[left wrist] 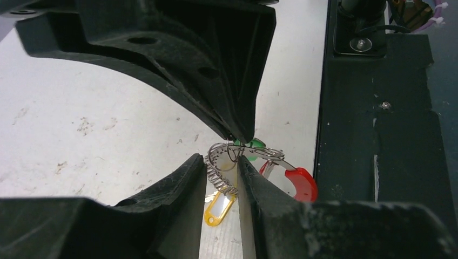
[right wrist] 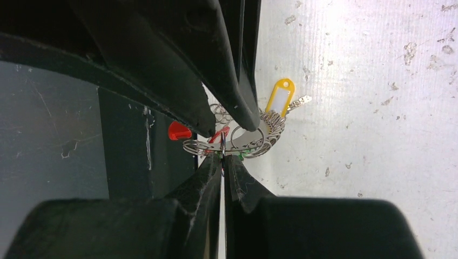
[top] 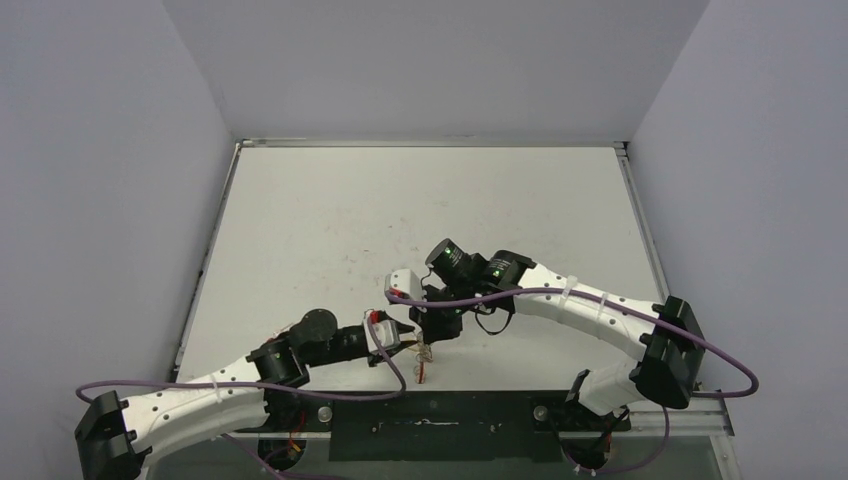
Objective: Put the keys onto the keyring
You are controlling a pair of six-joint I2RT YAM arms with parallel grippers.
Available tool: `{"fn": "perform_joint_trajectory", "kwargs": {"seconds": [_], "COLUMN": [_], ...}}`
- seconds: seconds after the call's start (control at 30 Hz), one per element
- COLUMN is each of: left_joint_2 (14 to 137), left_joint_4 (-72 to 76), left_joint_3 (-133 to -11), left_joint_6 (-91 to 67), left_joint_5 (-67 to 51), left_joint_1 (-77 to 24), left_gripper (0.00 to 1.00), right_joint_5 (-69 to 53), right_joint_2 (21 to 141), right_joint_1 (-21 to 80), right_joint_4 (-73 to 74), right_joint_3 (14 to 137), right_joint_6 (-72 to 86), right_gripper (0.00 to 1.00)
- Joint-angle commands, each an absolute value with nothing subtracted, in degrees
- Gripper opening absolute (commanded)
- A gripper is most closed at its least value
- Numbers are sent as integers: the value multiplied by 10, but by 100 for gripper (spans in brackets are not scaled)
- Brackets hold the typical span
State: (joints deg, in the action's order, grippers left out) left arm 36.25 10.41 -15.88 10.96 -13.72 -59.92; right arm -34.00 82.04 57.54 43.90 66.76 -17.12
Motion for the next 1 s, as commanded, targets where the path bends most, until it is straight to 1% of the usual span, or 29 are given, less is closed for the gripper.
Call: {"fn": "perform_joint_trajectory", "kwargs": {"seconds": [0.0,0.1,0.2,0.37,0.6,0.67,0.77,0.8,0.97], "left_joint_2": [382,396,410,428,420,415,412,413,419], "left_joint_4": [137,136,141,164,162,160,161,160,140], "left_joint_3": [-175,-180,-182,-182,-186,-185,-184,-184,-193], "left_joint_6": [117,118,116,114,121,122,124,126,132], "left_joint_5": [-177,-196,-204,-206,-199,-198,-201,-204,-209], "left_joint_1": [-602,-602,-602,-602,-602,-602,-602,-602,-602], "left_gripper": [26,28,28,20,14,11,1,0,0], "right_joint_5": [-351,-347,-348,-347,-347,-346,-347,-347,-349], "right_joint_2": [822,823,823,824,825,825,827,828,833], "right_joint_1": [584,586,588,590,592,592,593,594,594], "right_joint_4": [420,418,415,415,415,415,414,414,417], "right_joint_3": [694,693,693,693,691,692,692,693,695], "right_joint_6": [-163,-162,-161,-161,-160,-160,-160,-160,-166], "right_gripper": [0,0,0,0,0,0,0,0,0]}}
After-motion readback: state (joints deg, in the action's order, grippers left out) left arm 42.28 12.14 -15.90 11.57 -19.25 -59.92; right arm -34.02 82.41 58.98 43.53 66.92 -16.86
